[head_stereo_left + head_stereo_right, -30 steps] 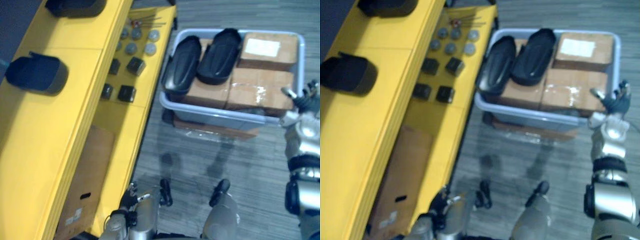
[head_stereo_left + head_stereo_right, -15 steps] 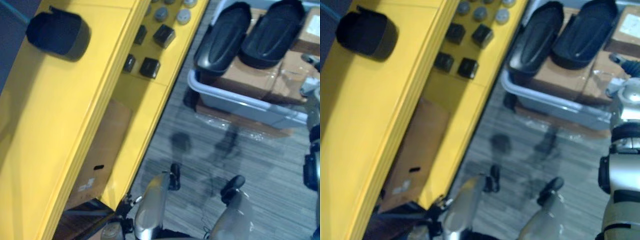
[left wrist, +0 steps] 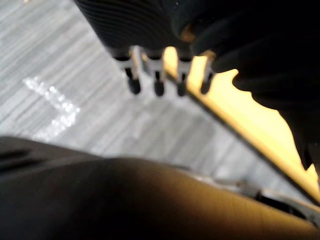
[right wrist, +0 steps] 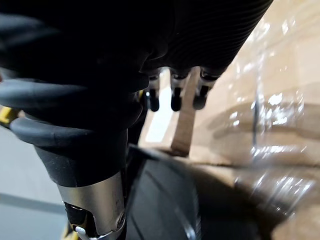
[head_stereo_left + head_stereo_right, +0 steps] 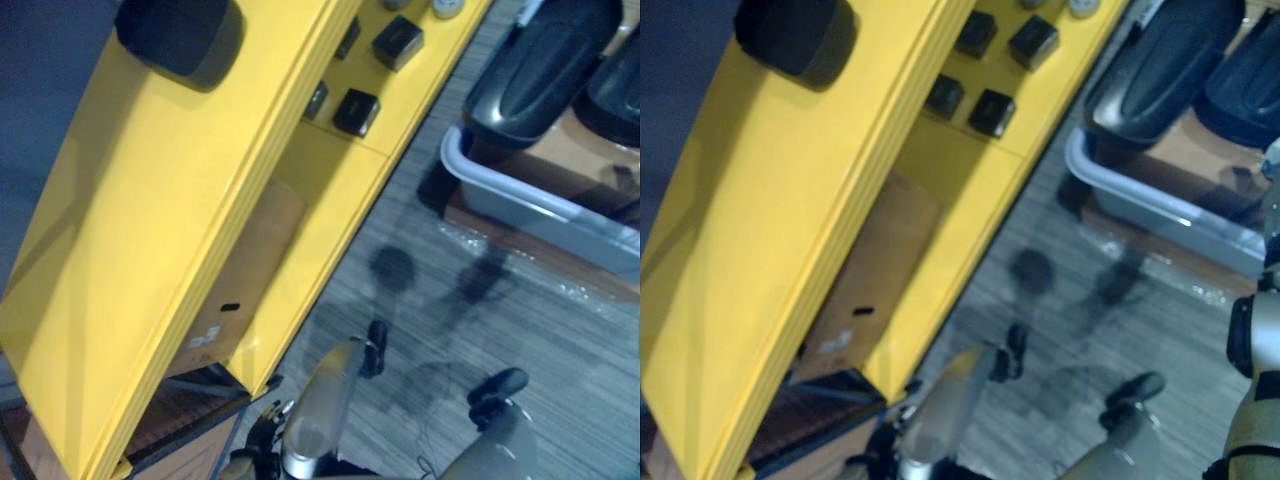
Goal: Walk over and take plastic housings, then place them on the shelf
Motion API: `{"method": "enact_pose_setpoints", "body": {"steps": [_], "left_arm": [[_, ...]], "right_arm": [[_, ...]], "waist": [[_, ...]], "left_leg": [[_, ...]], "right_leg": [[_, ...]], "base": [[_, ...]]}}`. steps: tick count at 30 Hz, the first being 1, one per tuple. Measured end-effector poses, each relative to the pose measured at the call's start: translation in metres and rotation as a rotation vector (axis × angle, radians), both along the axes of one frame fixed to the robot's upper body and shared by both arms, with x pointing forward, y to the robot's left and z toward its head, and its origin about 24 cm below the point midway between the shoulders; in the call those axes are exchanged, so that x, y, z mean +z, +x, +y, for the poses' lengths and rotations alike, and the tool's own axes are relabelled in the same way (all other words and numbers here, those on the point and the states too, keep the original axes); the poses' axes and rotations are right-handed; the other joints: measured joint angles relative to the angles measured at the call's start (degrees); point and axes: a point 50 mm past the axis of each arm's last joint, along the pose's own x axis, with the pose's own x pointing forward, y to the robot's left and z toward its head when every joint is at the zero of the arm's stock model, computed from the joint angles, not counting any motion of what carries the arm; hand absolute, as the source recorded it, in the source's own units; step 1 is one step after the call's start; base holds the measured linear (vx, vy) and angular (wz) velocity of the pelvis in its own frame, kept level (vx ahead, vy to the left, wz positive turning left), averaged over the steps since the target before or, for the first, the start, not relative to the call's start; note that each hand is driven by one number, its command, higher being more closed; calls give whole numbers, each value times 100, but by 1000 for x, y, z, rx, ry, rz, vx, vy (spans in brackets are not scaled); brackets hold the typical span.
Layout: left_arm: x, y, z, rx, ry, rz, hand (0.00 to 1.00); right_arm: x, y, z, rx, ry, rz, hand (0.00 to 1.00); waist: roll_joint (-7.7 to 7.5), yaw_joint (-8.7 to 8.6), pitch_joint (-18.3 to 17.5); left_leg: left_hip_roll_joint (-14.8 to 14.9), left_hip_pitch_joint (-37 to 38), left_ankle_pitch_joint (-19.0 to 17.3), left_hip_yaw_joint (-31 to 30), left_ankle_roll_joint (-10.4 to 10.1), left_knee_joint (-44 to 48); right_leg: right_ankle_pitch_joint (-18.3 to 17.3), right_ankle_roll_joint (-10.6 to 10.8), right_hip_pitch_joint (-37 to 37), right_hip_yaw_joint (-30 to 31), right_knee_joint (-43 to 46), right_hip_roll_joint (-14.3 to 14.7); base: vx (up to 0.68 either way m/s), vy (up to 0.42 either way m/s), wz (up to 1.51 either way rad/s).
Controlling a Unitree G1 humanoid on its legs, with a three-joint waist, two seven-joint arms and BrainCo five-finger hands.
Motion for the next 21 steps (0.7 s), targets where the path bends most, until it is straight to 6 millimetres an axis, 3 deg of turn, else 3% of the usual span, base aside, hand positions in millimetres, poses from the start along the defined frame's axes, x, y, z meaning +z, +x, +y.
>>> {"method": "enact_pose_setpoints", "body": {"steps": [3, 6, 9, 10, 21], "left_arm": [[0, -1, -5, -13, -29, 0, 0], [0, -2, -9, -21, -67, 4, 0], [0, -3, -11, -30, -86, 3, 0], [0, -3, -11, -31, -87, 3, 0], [0, -3, -14, -25, -113, -1, 0]], "right_arm": [[-1, -3, -4, -21, 27, 3, 0], [1, -12, -13, -67, 46, 11, 0], [5, -19, -20, -97, 76, 24, 0], [6, -20, -20, -107, 99, 18, 100], [2, -47, -44, -229, 199, 104, 100]], "waist": [[53, 123, -41], [201, 215, -156], [217, 279, -168], [218, 287, -168], [287, 401, -223]], "left_leg": [[-53, 0, 2, -23, 4, -56], [-138, -49, 7, -158, 11, -76], [-149, -51, 6, -168, 10, -104], [-155, -51, 6, -171, 10, -137], [-160, -57, 4, -203, 7, -236]], "right_leg": [[0, 8, 3, -27, -39, -30], [4, 21, 77, -162, -105, -58], [2, 19, 89, -184, -171, -57], [1, 16, 93, -205, -208, -54], [38, 70, 180, -326, -421, 4]], "base": [[55, 20, 3], [43, 20, 13], [19, 13, 6], [0, 0, 0], [1, 0, 1]]}}
